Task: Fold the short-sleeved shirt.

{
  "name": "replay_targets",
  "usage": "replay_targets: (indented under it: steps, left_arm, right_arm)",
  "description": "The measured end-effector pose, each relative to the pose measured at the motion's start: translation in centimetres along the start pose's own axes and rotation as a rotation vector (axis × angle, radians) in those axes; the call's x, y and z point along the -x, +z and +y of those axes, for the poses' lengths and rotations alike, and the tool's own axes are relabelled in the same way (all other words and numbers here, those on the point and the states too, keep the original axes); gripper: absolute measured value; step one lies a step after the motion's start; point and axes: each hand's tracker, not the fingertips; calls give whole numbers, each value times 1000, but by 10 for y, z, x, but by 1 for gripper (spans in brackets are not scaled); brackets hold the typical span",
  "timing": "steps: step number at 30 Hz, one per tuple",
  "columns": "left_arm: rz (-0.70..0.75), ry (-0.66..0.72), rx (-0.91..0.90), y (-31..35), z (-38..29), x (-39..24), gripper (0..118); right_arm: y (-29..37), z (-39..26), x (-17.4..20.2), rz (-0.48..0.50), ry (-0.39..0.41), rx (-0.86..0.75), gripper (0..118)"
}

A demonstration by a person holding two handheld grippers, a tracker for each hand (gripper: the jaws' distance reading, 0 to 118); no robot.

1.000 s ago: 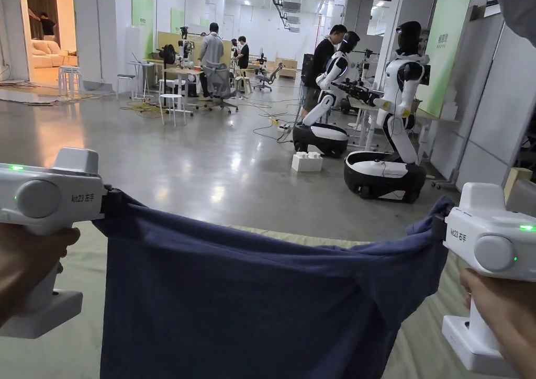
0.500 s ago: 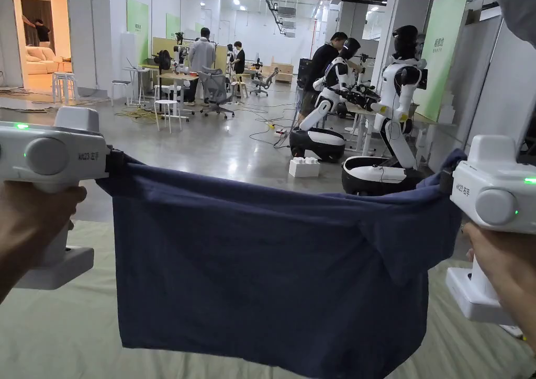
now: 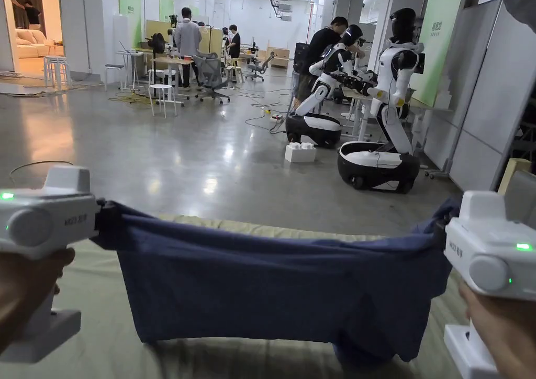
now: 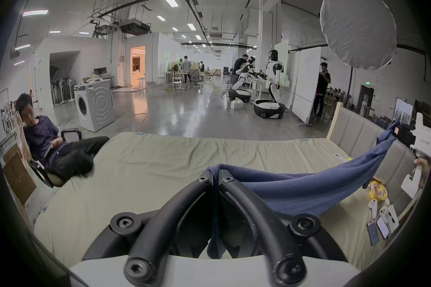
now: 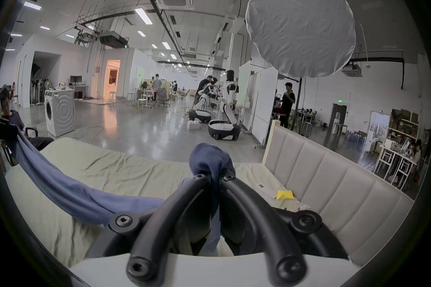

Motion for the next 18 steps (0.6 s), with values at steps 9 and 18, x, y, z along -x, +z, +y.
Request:
replay_targets:
  steps: [9,18]
  left_arm:
    - [-39,73,80,86,-108,21,3]
    - [-63,80,237,153,-198,31,3]
  right_arm:
    - [94,-74,0,21,32,71,5]
    - [178,-143,9,66,39,252,5]
